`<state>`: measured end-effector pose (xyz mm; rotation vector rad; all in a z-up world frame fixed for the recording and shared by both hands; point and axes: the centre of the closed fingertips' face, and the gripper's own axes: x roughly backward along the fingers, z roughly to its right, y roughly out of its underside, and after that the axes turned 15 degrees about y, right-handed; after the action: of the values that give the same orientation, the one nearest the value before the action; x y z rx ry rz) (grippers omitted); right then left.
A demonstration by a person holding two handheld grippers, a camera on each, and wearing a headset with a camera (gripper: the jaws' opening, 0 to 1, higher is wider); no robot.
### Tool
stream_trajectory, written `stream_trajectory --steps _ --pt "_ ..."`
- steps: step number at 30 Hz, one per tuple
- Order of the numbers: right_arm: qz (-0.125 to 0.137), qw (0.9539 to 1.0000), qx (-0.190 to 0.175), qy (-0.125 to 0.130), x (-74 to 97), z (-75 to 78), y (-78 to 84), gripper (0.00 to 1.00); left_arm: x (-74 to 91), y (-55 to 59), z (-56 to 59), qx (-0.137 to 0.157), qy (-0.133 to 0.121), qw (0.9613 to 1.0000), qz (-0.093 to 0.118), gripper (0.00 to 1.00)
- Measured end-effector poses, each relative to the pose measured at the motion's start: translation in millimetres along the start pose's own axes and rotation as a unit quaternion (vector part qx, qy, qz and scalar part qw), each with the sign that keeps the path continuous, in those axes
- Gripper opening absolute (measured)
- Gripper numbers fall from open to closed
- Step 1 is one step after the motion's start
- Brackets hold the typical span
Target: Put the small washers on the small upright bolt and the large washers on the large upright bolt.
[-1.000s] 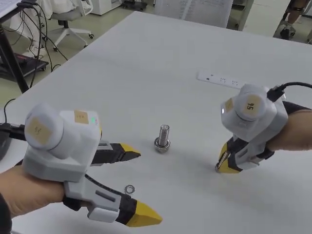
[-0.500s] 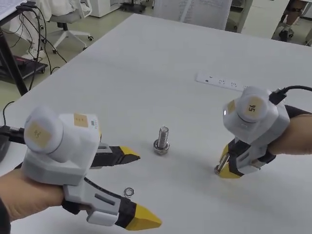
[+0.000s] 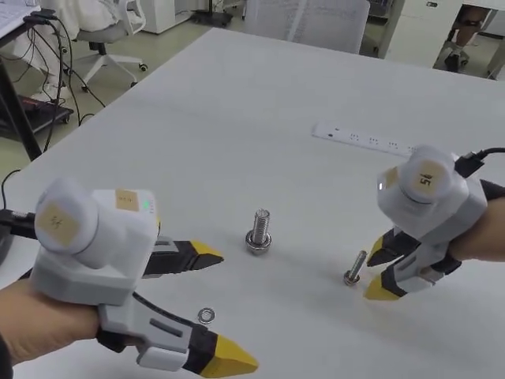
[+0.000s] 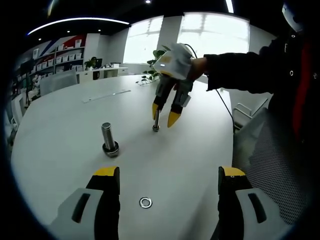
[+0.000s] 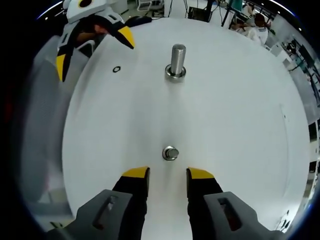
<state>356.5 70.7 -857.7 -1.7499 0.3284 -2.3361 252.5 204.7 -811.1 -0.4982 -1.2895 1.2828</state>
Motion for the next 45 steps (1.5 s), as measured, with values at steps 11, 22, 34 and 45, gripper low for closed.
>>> stream_trajectory --steps 11,22,34,45 --pt "-0.002 0.9999 -0.013 0.001 6.7 -10.2 9.7 0.32 2.4 0.7 -0.7 0.0 -0.004 1.0 0.001 0.8" --pt "-0.002 0.9999 -0.009 -0.009 13.8 -36.3 11.9 0.32 4.2 -0.1 0.3 -0.002 -0.008 1.0 0.003 0.8" --pt "0.014 0.9996 0.008 -0.022 23.1 -58.6 -8.1 0.32 10.3 -0.1 2.8 -0.001 -0.016 0.9998 0.008 0.8" --pt "0.025 0.998 0.044 -0.038 25.5 -76.0 -31.7 0.32 18.0 3.6 5.9 0.003 -0.027 0.9995 0.013 0.8"
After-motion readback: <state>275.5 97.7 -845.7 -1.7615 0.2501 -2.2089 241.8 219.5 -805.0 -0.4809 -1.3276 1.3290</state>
